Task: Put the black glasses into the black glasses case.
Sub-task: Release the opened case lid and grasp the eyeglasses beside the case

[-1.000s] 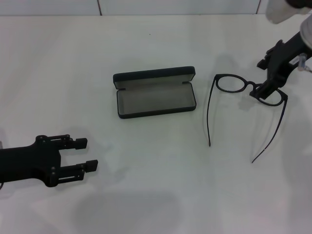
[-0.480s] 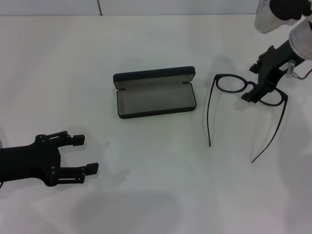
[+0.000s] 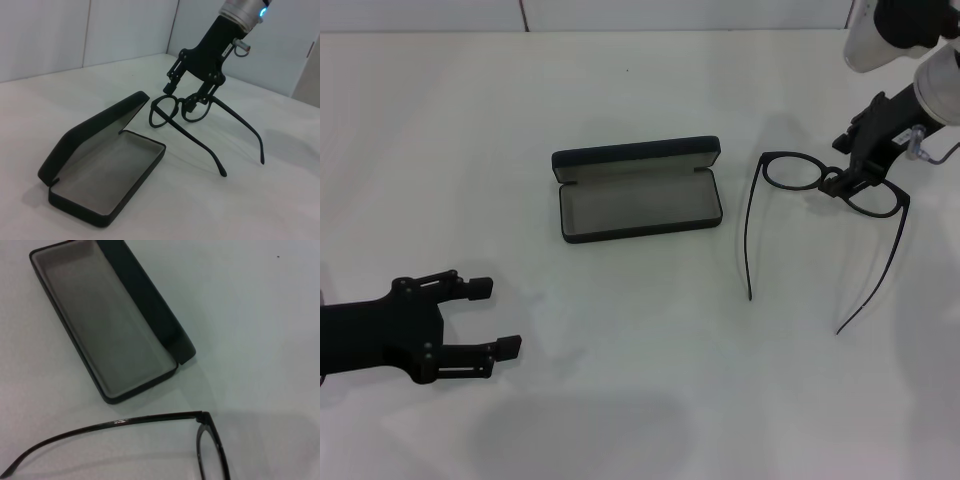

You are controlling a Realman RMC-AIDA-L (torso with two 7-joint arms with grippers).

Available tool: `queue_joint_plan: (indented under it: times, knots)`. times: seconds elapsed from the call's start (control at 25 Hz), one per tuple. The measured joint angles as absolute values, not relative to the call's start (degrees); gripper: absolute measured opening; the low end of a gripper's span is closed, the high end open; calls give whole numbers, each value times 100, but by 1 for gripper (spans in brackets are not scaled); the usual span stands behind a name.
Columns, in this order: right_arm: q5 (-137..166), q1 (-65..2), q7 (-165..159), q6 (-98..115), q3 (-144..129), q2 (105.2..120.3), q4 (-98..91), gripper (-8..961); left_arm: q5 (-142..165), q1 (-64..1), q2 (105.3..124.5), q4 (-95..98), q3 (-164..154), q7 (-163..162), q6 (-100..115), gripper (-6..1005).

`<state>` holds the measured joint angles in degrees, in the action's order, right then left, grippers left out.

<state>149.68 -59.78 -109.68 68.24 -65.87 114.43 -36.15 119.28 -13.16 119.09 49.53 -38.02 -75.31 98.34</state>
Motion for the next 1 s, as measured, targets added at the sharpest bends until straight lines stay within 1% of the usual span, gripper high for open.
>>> queue_joint_plan:
  times: [0.16,0.28,0.68,1.0]
  knots:
    - [14968,-6018,-10959,6739,-6589,11453,-3494,697,11928,-1339,11908,4956,-3806,-7532,9834,889]
    - [14968,-6060,-10959,6716,-6584,11453,-3428,461,11927,-1346,11901,4964,-3806,-7532,9834,889]
    - [14914,-6074,-10922,6781,-6554,11412,-3416,74,11914,-1382,11900,4963,-3809,-7530,9781,889]
    - [14909,-6063,-10898,6979,-6554,11386,-3449,58,11926,-1400,11900,4957,-3798,-7517,9780,888]
